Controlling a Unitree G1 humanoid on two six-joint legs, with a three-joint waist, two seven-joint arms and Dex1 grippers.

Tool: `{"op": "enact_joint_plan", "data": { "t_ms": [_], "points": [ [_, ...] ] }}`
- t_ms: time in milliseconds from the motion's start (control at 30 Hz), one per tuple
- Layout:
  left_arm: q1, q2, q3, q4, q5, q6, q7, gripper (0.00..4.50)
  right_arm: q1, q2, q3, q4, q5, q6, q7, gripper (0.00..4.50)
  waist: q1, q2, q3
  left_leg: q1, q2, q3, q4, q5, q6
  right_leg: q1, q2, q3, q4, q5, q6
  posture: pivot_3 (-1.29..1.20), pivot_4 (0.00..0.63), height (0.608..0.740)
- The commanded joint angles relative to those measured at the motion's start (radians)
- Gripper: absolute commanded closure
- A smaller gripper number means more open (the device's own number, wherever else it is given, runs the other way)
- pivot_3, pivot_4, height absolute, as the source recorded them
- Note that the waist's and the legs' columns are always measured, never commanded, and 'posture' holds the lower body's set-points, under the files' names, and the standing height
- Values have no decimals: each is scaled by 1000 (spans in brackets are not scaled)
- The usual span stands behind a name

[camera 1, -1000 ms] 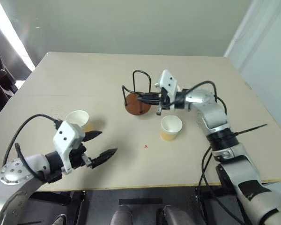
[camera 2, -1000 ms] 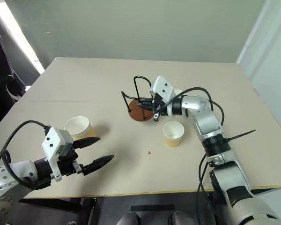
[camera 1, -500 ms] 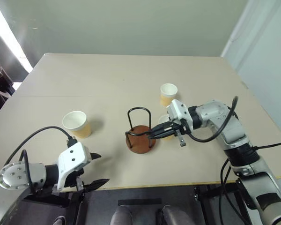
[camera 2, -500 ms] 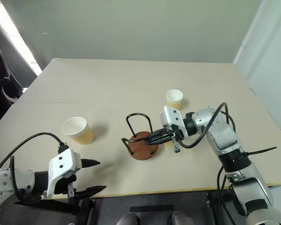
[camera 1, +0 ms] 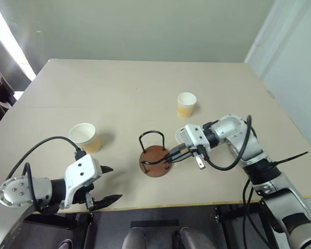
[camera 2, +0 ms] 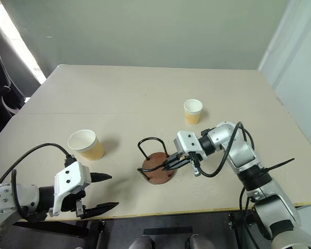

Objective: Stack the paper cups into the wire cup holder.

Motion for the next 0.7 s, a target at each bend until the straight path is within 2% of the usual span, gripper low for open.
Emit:
{"op": "enact_joint_plan", "data": {
  "t_ms": [33, 133, 333, 567, 700],
  "points": [
    [-41, -15, 65, -42, -64, 16, 2, 0, -31, 2, 6, 10, -12, -38, 19, 3413, 1, 0, 0, 0, 0, 0, 0, 0, 0, 0, 0, 0, 0, 0, 0, 0, 150, 740],
    [-82, -25, 110, -44, -116, 30, 5, 0, -42, -2, 2, 36, -15, -52, 25, 2308, 1, 0, 0, 0, 0, 0, 0, 0, 0, 0, 0, 0, 0, 0, 0, 0, 150, 740],
    [-76, -28, 132, -37, -126, 38, 1, 0, -50, -28, -33, 18, 22, -30, 48, 137, 0, 0, 0, 0, 0, 1, 1, 0, 0, 0, 0, 0, 0, 0, 0, 0, 150, 740],
    [-24, -39, 213, -18, -138, 22, -53, 0, -98, -177, -189, -115, 210, 196, 94, 36, 1, 0, 0, -1, 0, 2, 2, 0, -1, 1, 0, 0, 0, 0, 0, 0, 150, 740],
    [-13, -66, 295, 2, -183, 6, -94, 0, -111, -266, -227, -126, 174, 201, 60, 36, 1, 0, 0, 0, 0, 6, 3, -1, -1, 3, 2, 1, -1, 0, 0, 0, 150, 740]
  ]
}}
